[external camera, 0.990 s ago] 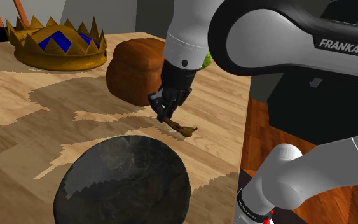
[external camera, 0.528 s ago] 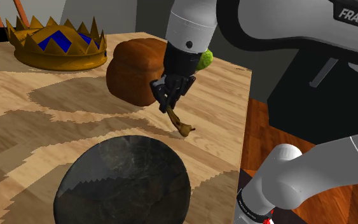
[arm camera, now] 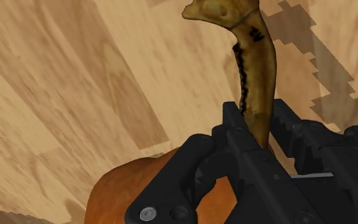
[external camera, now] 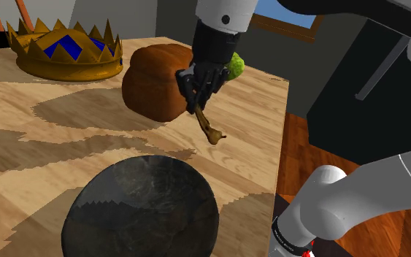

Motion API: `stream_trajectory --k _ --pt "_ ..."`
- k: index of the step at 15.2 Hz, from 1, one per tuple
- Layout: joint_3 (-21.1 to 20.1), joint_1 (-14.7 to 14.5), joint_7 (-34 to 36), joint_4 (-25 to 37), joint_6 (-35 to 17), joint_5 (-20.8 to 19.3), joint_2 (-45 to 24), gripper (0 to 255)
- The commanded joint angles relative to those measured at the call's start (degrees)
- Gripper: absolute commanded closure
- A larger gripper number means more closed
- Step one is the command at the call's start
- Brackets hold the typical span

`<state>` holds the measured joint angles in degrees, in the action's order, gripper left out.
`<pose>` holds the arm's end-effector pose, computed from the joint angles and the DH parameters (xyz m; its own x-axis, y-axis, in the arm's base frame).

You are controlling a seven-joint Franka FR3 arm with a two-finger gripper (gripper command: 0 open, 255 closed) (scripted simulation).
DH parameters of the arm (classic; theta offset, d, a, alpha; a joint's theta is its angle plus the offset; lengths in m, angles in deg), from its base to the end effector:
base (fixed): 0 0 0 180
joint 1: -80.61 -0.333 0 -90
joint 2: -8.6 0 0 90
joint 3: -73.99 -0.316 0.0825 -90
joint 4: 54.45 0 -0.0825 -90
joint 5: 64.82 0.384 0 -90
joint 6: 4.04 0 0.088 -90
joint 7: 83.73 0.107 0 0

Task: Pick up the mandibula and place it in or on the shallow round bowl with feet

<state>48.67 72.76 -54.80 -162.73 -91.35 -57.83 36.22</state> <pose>0.3076 0.2780 0.6740 0.9936 0.0483 0.1022 0.0451 -0.9984 0.0331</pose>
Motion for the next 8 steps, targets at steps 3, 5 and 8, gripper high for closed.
stream_trajectory --k 3,5,8 --pt "-0.08 0.32 0.28 4.26 2.95 -0.48 -1.4 255" --pt "-0.14 0.49 0.43 6.53 4.48 -0.75 -2.17 255" --pt "-1.46 0.37 2.11 9.16 5.93 -0.8 -3.32 255"
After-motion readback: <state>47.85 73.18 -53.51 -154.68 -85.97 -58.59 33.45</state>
